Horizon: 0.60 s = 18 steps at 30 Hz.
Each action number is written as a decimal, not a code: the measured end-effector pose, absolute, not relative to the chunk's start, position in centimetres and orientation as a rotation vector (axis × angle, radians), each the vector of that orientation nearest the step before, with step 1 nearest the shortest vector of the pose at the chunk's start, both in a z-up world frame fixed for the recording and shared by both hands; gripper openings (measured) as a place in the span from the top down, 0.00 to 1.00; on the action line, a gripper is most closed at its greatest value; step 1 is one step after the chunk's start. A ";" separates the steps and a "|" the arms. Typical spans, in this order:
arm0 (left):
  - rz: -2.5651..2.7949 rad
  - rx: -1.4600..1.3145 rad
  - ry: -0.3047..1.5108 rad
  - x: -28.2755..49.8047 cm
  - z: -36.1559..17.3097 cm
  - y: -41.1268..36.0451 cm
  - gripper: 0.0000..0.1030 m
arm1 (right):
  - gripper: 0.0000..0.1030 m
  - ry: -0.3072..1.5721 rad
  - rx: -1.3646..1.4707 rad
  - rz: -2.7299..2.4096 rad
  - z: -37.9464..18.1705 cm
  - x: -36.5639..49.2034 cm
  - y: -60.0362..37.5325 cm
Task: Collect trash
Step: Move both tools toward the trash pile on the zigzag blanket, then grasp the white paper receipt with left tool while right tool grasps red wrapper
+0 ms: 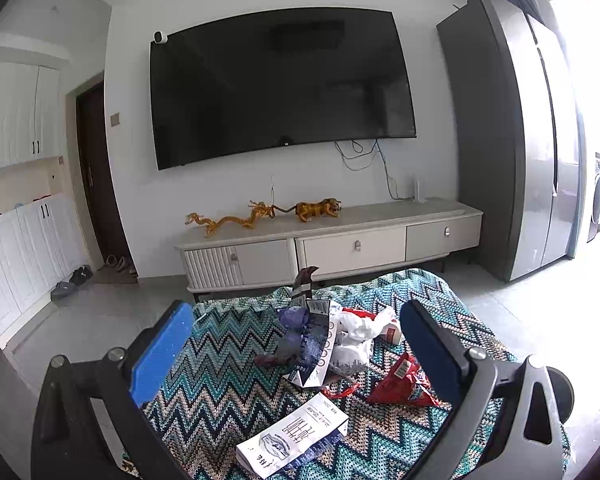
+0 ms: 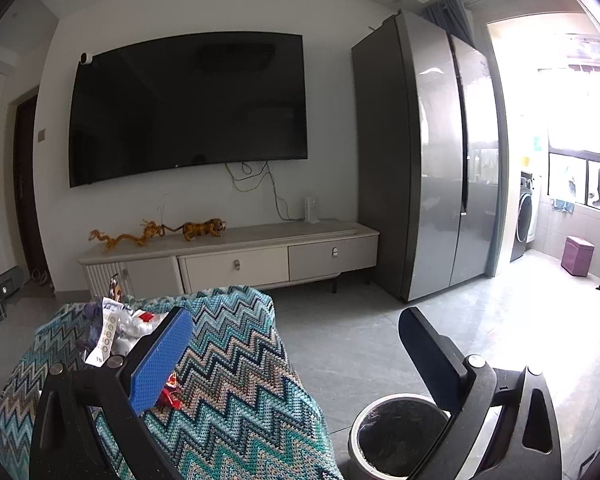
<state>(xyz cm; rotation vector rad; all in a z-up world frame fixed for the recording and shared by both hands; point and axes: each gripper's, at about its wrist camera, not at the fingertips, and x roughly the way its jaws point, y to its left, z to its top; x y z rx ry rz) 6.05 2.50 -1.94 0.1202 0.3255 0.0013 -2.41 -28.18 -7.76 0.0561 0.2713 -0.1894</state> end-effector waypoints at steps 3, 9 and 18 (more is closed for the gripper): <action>0.006 0.126 0.340 6.7 -2.3 2.6 0.00 | 0.00 0.286 0.050 -0.167 -8.1 -1.7 -27.8; 0.001 0.123 0.384 8.2 -3.5 2.9 0.00 | 0.00 0.337 0.039 -0.119 -9.1 0.2 -26.9; -0.003 0.112 0.447 9.9 -5.3 4.2 0.00 | 0.00 0.407 0.029 -0.045 -10.4 2.8 -26.0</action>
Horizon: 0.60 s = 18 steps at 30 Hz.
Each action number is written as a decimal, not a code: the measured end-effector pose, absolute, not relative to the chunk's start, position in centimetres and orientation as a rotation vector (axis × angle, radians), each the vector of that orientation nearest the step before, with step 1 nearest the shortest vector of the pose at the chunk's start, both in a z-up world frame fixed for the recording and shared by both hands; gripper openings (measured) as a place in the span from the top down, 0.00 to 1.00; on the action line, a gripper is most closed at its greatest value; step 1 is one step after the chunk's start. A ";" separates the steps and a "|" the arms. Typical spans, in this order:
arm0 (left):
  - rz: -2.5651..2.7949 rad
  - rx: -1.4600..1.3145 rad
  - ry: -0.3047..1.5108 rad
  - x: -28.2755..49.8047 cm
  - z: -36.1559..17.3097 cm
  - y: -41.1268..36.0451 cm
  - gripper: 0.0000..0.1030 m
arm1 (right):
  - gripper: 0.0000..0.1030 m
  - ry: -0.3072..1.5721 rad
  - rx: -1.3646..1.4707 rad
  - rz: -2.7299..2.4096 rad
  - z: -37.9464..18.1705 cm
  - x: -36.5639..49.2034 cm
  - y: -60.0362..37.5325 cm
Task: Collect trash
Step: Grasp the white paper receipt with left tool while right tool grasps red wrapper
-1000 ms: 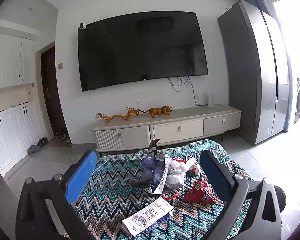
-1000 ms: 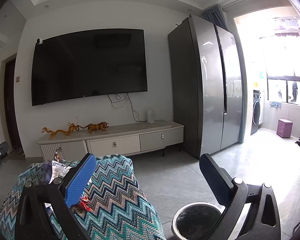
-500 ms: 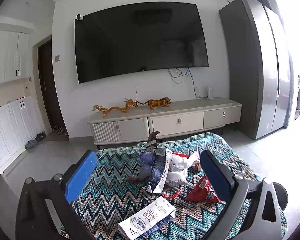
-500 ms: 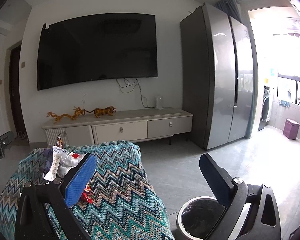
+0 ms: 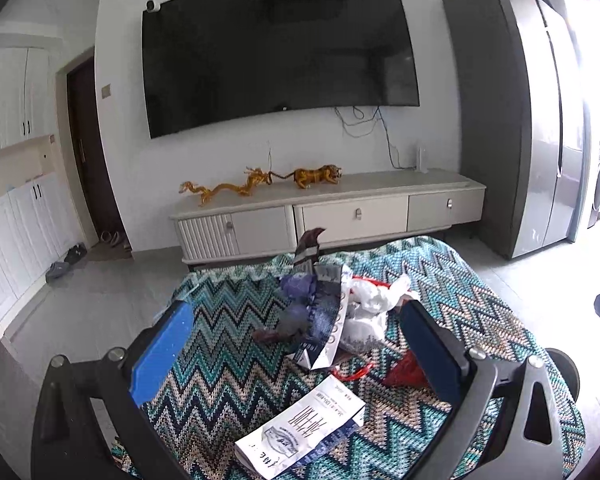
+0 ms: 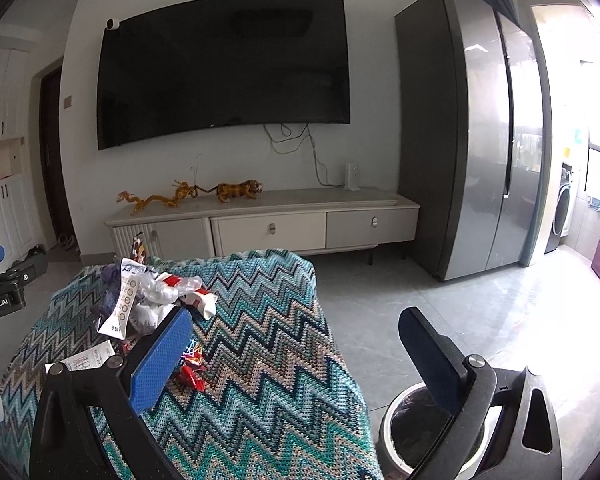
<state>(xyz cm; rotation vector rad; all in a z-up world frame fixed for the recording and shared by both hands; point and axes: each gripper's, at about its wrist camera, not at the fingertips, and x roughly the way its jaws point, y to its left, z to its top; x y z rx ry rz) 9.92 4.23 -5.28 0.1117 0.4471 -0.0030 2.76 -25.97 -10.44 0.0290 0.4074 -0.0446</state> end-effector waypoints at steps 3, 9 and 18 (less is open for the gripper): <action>0.021 0.105 0.472 10.6 -5.9 5.8 0.00 | 0.00 0.446 0.012 -0.002 -11.1 4.0 -25.2; 0.048 0.107 0.524 11.4 -7.5 9.5 0.00 | 0.00 0.551 0.006 0.119 -13.2 7.0 -23.6; -0.177 0.157 0.701 11.9 -12.2 10.8 0.00 | 0.09 0.727 -0.006 0.383 -17.6 13.5 -18.9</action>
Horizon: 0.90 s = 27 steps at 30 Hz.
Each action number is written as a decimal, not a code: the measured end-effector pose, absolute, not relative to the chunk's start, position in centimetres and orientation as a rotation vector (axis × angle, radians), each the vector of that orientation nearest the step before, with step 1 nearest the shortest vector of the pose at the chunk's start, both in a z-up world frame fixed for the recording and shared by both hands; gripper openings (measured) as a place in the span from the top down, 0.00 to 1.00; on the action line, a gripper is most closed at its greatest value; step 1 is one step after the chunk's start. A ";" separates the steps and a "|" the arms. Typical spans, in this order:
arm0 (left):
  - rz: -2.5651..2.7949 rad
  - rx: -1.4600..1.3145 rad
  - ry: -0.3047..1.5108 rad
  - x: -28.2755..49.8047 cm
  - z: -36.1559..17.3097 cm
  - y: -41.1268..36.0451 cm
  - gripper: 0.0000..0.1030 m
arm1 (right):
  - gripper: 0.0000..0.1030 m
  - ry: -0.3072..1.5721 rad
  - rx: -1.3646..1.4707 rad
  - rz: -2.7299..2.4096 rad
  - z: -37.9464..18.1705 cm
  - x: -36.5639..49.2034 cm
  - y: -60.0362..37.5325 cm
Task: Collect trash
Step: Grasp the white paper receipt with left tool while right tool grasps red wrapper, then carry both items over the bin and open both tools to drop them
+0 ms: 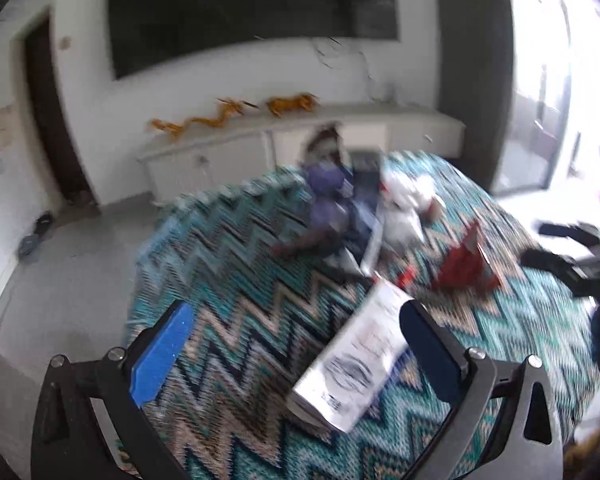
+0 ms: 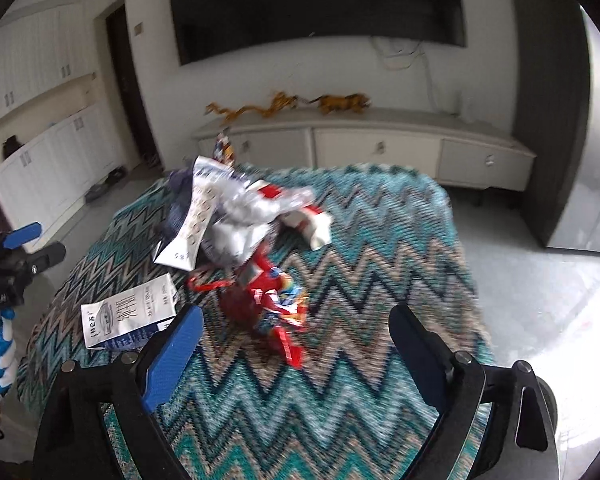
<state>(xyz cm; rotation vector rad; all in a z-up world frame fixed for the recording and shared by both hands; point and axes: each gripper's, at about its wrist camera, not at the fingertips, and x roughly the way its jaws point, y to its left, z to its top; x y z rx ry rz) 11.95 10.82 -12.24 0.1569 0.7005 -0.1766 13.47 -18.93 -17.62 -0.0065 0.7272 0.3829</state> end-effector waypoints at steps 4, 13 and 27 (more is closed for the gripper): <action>-0.263 0.226 0.748 12.9 -14.6 8.2 0.00 | 0.09 0.775 -0.023 0.435 -19.6 16.2 -16.8; -0.284 0.355 0.867 14.4 -19.9 4.9 0.03 | 0.47 0.882 0.027 0.495 -22.8 19.1 -17.1; -0.380 0.291 0.802 11.3 -14.4 1.2 0.69 | 0.81 0.741 0.185 0.528 -18.6 13.6 -24.3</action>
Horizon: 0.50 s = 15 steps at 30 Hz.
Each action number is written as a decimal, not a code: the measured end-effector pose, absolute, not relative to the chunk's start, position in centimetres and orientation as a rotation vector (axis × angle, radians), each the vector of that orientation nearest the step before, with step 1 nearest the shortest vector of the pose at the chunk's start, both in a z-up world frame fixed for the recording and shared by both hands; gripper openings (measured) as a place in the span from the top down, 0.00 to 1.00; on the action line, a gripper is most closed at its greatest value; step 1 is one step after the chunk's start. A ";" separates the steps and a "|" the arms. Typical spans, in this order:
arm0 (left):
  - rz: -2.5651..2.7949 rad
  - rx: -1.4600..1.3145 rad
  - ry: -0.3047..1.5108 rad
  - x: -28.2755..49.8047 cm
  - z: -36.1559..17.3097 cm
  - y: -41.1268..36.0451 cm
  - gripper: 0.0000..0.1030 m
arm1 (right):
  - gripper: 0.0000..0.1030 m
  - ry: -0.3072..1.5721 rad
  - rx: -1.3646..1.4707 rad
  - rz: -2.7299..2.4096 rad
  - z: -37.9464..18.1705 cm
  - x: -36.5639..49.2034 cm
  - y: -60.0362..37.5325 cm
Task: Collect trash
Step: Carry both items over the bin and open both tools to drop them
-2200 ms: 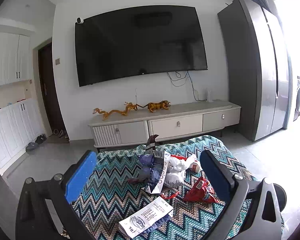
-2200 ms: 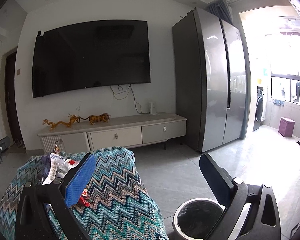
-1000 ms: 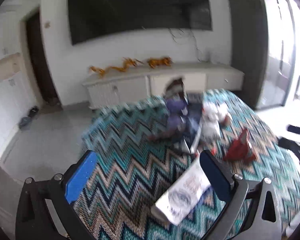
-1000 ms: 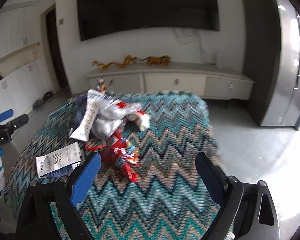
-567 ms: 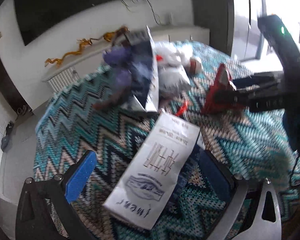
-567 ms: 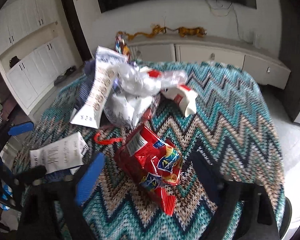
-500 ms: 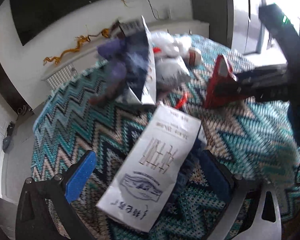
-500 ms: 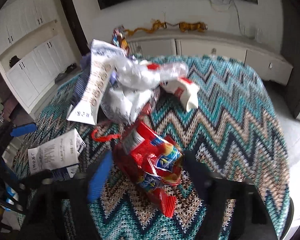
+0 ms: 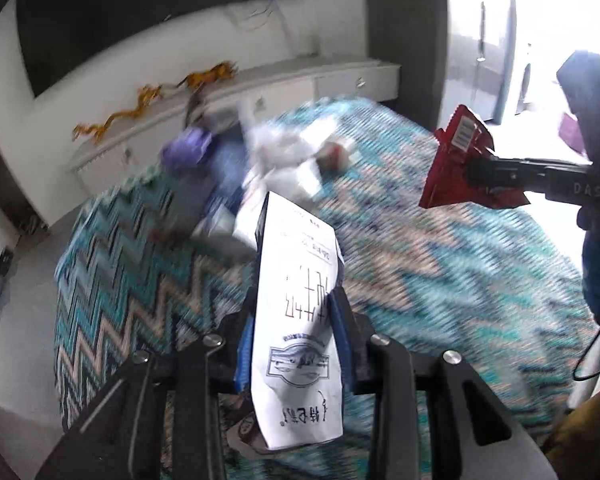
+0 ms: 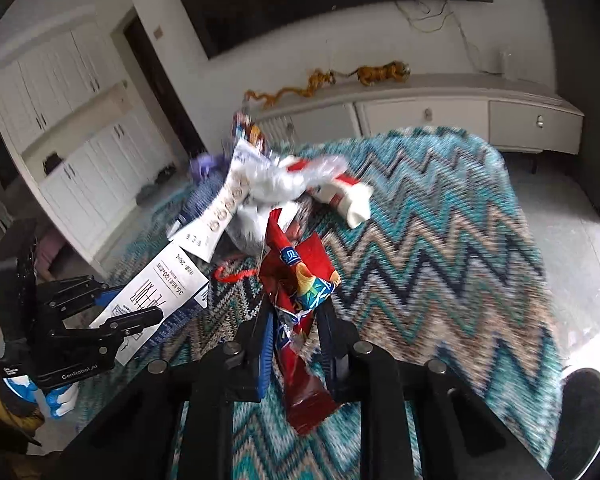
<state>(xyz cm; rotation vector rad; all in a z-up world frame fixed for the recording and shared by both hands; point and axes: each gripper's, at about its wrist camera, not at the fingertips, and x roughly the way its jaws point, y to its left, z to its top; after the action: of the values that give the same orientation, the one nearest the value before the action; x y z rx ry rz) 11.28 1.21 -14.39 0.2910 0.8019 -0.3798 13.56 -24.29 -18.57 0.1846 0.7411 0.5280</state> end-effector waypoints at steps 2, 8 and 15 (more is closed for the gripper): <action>-0.412 0.289 0.789 11.1 -13.5 -0.1 0.69 | 0.81 0.712 0.216 0.503 -17.8 12.6 -26.3; -0.598 0.284 0.754 11.8 -10.2 -8.2 0.69 | 0.81 0.649 0.279 0.320 -16.7 9.1 -35.9; -0.827 0.351 0.784 12.6 -10.7 -22.9 0.69 | 0.81 0.763 0.353 -0.006 -22.6 6.8 -48.2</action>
<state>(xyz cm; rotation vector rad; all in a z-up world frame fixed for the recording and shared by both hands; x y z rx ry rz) 12.62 -22.88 -10.70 0.3508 0.7838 -0.8267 6.77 -48.22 -22.61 0.3533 0.7627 -0.0056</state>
